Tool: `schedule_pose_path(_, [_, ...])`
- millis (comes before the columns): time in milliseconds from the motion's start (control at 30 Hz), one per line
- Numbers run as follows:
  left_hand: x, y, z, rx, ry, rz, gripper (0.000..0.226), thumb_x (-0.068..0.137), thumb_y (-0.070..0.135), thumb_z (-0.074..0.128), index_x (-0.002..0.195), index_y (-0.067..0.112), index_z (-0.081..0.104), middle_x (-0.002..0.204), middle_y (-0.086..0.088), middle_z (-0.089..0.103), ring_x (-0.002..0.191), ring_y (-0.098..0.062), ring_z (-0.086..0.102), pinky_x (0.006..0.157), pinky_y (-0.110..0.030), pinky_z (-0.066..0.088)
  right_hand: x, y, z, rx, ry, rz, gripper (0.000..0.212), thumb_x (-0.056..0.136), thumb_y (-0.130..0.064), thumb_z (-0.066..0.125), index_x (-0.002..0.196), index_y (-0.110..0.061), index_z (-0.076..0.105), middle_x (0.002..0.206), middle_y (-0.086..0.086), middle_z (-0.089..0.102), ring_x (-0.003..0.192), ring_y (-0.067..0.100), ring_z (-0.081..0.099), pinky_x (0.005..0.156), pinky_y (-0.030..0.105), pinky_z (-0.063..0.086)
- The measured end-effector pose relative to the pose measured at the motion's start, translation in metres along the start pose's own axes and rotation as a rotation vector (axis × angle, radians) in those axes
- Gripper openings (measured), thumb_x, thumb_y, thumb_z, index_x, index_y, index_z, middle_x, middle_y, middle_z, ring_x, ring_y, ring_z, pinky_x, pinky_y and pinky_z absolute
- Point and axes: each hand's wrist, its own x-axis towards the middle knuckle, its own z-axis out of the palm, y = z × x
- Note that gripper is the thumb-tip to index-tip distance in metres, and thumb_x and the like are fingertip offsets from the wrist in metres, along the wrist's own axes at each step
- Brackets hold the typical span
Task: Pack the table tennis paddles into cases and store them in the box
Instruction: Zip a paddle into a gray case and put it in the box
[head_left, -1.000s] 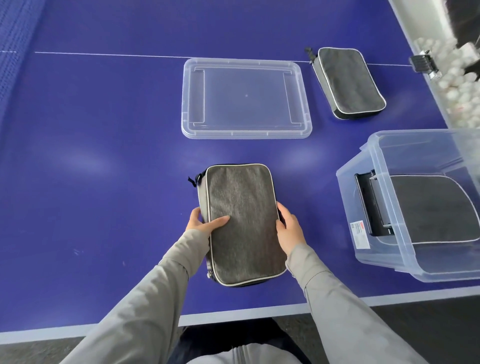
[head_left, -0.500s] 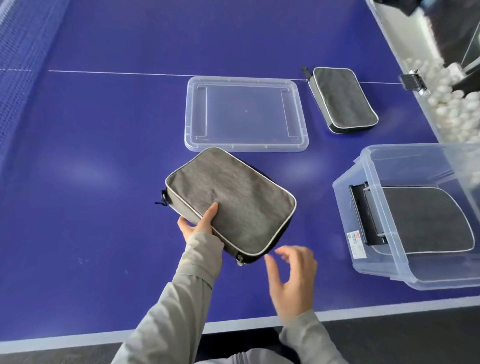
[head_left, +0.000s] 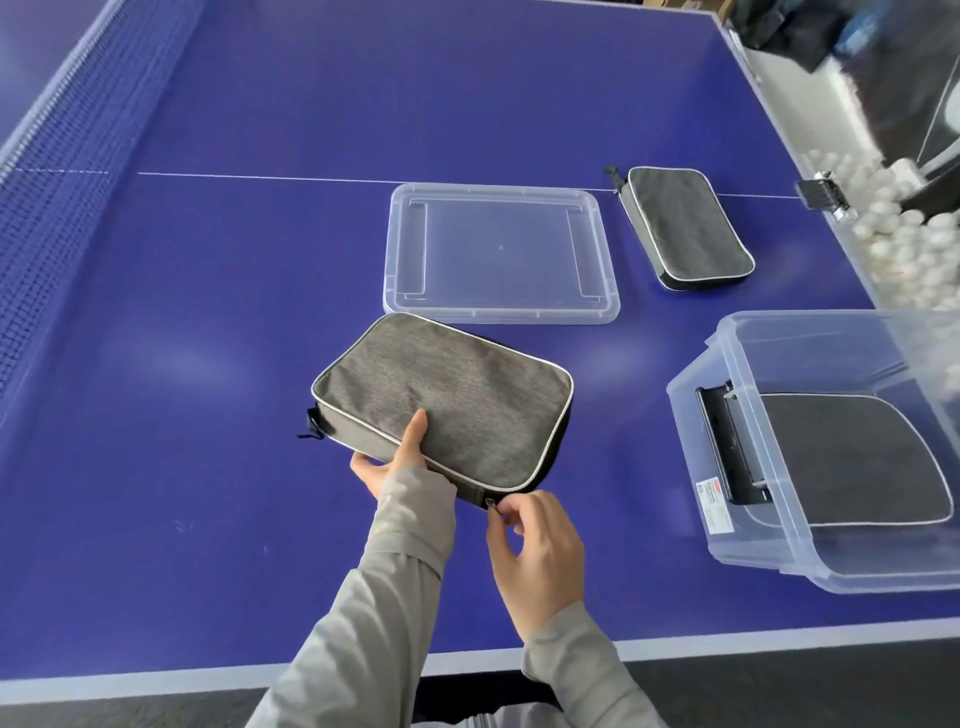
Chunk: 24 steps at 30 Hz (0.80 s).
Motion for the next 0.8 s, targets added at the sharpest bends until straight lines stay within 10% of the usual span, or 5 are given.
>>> schedule_pose_path(567, [0.006, 0.024, -0.036, 0.073, -0.247, 0.075, 0.065, 0.064, 0.024, 0.085, 0.119, 0.033, 0.051, 0.098, -0.002, 0.069, 0.079, -0.021, 0.069, 0.056, -0.03, 0.057, 0.047, 0.057, -0.027, 0.363, 0.012, 0.522, 0.024, 0.087, 0.0, 0.061, 0.074, -0.019, 0.052, 0.056, -0.006, 0.061, 0.048, 0.007, 0.059, 0.049, 0.01, 0.041])
schedule_pose_path(800, [0.014, 0.041, -0.054, 0.178, -0.493, 0.129, 0.05, 0.068, 0.011, 0.08, 0.109, 0.029, 0.057, 0.087, -0.005, 0.072, 0.066, -0.024, 0.071, 0.05, -0.033, 0.055, 0.087, 0.064, -0.04, 0.403, -0.209, 0.418, 0.02, 0.083, 0.003, 0.065, 0.074, -0.014, 0.059, 0.061, -0.003, 0.064, 0.047, 0.001, 0.055, 0.053, 0.011, 0.046])
